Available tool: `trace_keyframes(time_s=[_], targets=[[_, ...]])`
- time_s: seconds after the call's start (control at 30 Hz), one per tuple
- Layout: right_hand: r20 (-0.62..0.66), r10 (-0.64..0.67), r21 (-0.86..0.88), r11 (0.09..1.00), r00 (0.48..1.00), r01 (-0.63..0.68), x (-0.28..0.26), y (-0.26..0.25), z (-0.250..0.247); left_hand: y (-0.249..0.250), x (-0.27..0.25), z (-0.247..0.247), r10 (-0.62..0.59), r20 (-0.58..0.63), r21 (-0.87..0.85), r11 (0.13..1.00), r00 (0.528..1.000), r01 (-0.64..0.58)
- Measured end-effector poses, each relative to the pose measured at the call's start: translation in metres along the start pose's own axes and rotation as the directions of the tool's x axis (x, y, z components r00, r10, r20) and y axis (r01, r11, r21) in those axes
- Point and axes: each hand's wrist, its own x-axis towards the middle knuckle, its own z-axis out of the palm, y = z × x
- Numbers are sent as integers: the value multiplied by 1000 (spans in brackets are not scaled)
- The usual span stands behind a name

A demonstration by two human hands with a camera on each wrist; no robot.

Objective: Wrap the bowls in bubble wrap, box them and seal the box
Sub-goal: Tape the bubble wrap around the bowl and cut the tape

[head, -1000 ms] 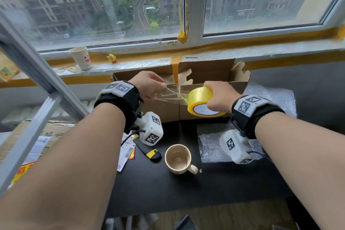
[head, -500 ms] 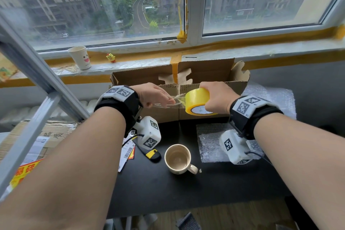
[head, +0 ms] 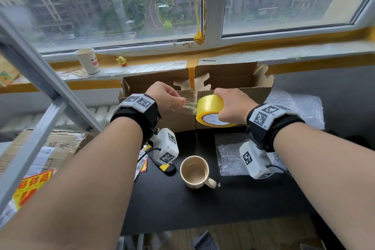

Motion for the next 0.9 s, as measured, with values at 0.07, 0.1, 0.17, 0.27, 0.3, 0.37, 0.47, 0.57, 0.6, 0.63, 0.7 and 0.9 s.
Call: trace_keyframes(time_s=[0.07, 0.1, 0.17, 0.27, 0.3, 0.37, 0.47, 0.57, 0.6, 0.63, 0.7, 0.9], targets=[[13, 9, -4, 1000, 1000, -9, 0, -1, 3, 2, 1, 0, 19, -20, 54, 998, 1000, -18], [23, 17, -11, 1000, 1000, -16, -1, -2, 4, 5, 1, 1, 24, -12, 100, 995, 1000, -23], [45, 25, -37, 999, 999, -24, 0, -3, 7, 13, 1, 3, 35, 19, 200, 979, 999, -38], [68, 43, -71, 997, 997, -38, 1, -5, 10, 30, 1, 2, 46, 28, 269, 962, 999, -52], [88, 54, -106, 993, 995, -45, 1, -4, 10, 37, 0, -2, 59, 20, 260, 964, 998, -62], [131, 77, -211, 976, 988, -48, -1, 0, 11, 51, -2, -14, 105, 31, 250, 962, 994, -109], [162, 94, -193, 979, 982, -62, 0, 0, 15, 63, -3, -33, 153, 72, 298, 940, 986, -168], [185, 70, -49, 997, 980, -62, 8, -8, 11, 59, 3, -48, 145, 18, 345, 928, 989, -142], [194, 55, -33, 998, 979, -49, 11, -10, 10, 56, 4, -53, 121, 19, 366, 923, 992, -120], [205, 45, -26, 999, 978, -41, 14, -12, 10, 52, 4, -59, 96, 26, 384, 918, 995, -98], [222, 11, 15, 1000, 975, -14, 17, -19, 11, 45, 2, -69, 57, 33, 409, 910, 998, -66], [330, -92, 99, 993, 940, 62, 32, -56, 31, 31, -8, -97, 3, 10, 514, 858, 1000, -8]])
